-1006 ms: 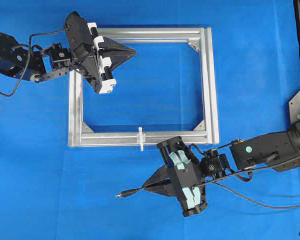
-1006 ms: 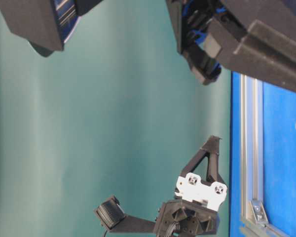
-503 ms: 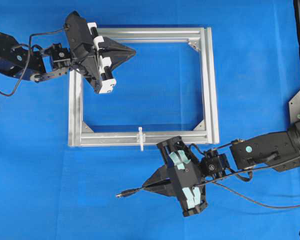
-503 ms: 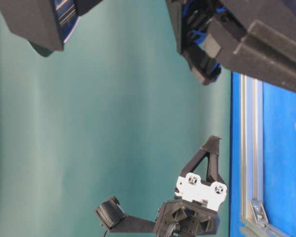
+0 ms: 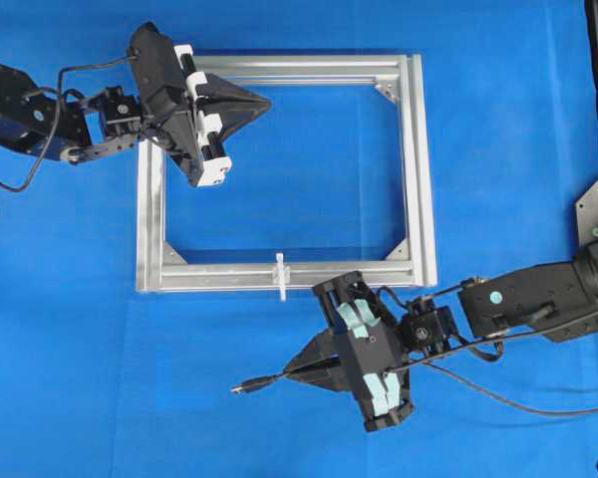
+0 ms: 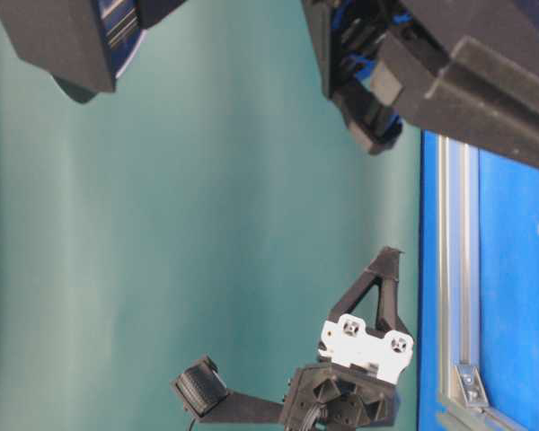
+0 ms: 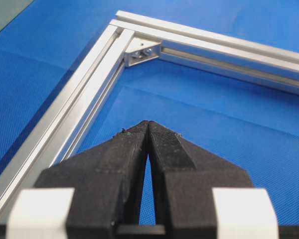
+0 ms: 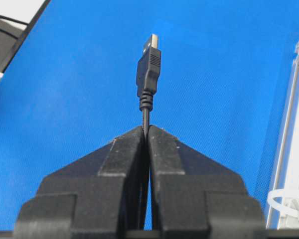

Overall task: Insert the wire through the string loop located in the center.
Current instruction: 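Close the right gripper on the cable just behind the USB plug, then carry the cable plug with the right gripper toward the white zip-tie loop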

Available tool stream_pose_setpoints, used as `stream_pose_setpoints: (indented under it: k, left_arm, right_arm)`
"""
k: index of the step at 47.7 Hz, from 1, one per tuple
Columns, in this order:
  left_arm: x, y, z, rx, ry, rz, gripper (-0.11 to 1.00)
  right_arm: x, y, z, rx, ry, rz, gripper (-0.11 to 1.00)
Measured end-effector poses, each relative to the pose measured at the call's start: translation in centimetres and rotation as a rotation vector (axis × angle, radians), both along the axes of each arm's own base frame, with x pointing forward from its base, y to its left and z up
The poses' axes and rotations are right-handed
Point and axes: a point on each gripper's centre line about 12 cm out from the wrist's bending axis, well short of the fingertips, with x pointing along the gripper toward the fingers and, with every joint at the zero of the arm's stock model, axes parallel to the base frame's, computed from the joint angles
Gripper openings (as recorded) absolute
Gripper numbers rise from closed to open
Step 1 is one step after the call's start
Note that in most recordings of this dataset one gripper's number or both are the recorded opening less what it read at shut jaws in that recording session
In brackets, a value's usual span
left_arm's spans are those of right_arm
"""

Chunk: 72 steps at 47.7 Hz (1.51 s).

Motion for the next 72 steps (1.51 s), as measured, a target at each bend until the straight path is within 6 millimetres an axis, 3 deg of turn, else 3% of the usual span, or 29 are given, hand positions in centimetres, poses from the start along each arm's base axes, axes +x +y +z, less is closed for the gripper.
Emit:
stream_pose_setpoints:
  k: [14,40,57,72]
  left_arm:
    - [0.0,0.0,-0.1,-0.001,0.005,0.001,0.00]
    - [0.0,0.0,-0.1,-0.001,0.003,0.000,0.00]
    - [0.0,0.0,-0.1,-0.001,0.004,0.000,0.00]
    - [0.0,0.0,-0.1,-0.001,0.004,0.000,0.00]
  right_arm:
    - [-0.2,-0.1,0.0,-0.001,0.001,0.000,-0.03]
    - [-5.5,-2.1,-0.2,0.008,0.013,-0.012,-0.03]
    - [-5.6,-2.2,-0.1,0.011,0.007,-0.015,-0.03]
    - [-5.1,-5.2,-0.6,0.006,0.021,-0.101,-0.03]
